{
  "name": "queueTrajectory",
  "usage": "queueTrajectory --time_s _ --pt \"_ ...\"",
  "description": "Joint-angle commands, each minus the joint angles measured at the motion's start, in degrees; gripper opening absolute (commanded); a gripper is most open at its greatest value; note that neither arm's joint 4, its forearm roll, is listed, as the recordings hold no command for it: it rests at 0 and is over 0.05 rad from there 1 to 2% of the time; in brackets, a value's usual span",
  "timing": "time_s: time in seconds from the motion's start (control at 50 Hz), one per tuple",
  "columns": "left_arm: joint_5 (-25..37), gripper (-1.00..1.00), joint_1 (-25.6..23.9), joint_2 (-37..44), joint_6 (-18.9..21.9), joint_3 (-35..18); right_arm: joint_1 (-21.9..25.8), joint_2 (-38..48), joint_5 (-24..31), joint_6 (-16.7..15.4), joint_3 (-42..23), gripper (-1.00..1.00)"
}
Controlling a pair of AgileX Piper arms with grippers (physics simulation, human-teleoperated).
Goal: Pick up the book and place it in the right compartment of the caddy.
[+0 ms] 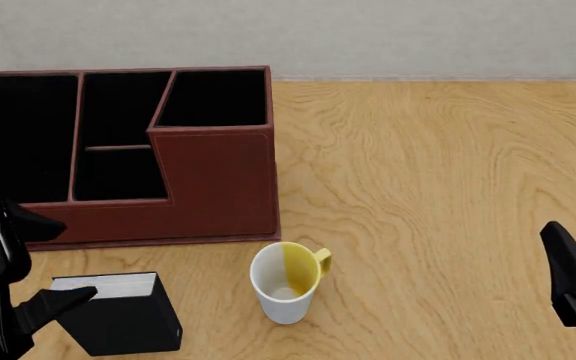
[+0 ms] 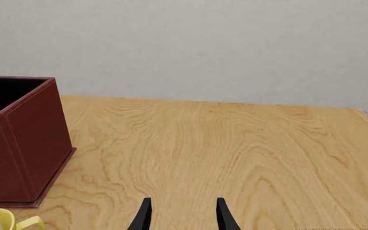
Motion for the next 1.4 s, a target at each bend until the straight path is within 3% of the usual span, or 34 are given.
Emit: queueTrajectory --time_s 0.02,0.3,0.5,0.62,1.16,1.36,1.38,1.4 --pt "0.1 1.0 -0.3 1.2 1.3 2.6 -0.6 -0.5 0.3 0.3 0.0 1.0" --pt "1.2 1.0 -3.1 1.1 -1.3 5.4 -0.3 0.3 -0.2 0.4 0.0 1.0" --pt "-0.5 1.0 -2.0 2.3 -0.6 7.3 -0.3 0.5 -0.3 0.4 0.0 1.0" --pt "-2.5 1.0 0.9 3.2 2.0 8.6 -0.1 1.0 -0.5 0.4 0.0 1.0" --pt "-13.0 1.0 2.6 11.3 2.8 14.5 0.0 1.8 -1.0 0.7 0.0 1.0" --pt "-13.8 1.0 2.6 12.6 2.7 15.4 -0.1 2.0 -1.1 0.7 0.0 1.0" --pt "-13.5 -1.0 3.0 12.1 3.5 15.5 -0.1 2.0 -1.1 0.7 0.0 1.0" --pt "-13.2 -1.0 3.7 11.8 4.1 15.5 0.0 2.1 -1.1 0.7 0.0 1.0"
